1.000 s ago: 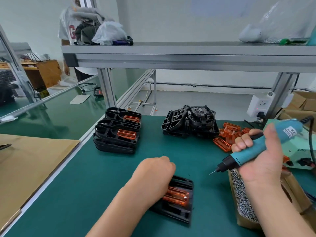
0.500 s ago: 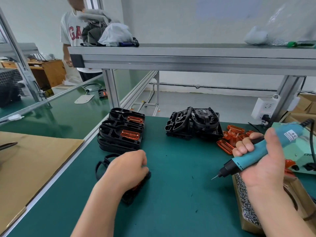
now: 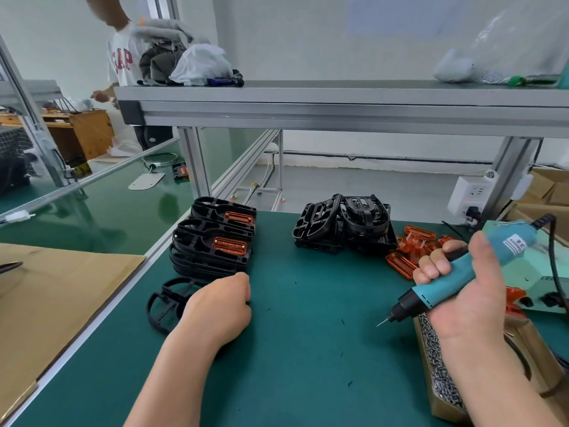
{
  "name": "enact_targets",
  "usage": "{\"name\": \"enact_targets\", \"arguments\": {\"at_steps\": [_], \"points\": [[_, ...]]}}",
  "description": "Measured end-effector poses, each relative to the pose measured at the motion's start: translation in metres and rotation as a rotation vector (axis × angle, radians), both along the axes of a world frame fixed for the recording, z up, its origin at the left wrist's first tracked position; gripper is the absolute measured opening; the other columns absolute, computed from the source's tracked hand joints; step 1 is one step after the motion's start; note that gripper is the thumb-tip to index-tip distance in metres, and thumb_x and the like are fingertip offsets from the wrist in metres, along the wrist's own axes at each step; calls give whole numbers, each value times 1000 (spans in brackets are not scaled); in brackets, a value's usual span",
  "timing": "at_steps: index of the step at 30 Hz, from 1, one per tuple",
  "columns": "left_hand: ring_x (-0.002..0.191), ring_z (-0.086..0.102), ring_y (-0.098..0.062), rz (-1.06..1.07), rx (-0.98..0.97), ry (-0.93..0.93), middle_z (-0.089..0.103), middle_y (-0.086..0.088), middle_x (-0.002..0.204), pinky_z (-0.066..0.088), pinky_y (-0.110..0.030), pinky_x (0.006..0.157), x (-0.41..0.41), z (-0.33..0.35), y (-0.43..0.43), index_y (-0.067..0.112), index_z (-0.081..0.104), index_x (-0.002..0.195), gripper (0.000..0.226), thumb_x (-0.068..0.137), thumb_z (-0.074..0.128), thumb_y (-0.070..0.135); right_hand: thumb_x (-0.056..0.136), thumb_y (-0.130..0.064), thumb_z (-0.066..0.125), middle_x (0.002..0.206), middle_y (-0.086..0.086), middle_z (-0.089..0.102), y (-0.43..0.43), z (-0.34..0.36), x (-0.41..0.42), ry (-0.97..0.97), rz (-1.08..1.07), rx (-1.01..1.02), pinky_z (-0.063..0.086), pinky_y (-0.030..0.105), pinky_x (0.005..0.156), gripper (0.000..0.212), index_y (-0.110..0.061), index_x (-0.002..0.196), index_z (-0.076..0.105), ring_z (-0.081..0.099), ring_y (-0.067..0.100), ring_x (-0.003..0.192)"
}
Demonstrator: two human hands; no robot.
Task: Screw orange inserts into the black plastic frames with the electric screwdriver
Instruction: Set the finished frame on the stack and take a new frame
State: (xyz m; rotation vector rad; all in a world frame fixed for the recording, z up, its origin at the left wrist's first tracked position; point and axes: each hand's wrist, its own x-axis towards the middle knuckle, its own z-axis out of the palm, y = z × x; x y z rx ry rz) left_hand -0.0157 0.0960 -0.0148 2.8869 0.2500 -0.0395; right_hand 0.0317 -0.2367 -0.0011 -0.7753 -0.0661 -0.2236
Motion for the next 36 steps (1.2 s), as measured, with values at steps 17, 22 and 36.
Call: {"name": "enact_targets", "arguments": {"at_steps": [17,22,36], "points": [[60,55,-5,118,-422,-389,63,12,66,39,-33,57,21,-4,-9,27,60,83,21,99,59,41,100,-51,64,63,-3,45,-1,0,2,1,11,26,42,25,55,37,-20,81,60,43,14,58],[49,29,-12,240,-1199,-165,35,9,57,24,-26,48,65,-8,-47,11,58,95,32,101,63,42,100,-49,64,62,-3,46,0,-3,4,-2,13,49,44,24,54,36,-21,79,61,45,13,56],[33,22,-6,523,-2027,296,26,8,50,21,-17,27,155,-20,-95,6,62,105,35,104,63,41,81,-55,82,63,-1,47,-5,-5,6,-15,23,56,46,25,53,41,-19,81,62,46,14,56]]}}
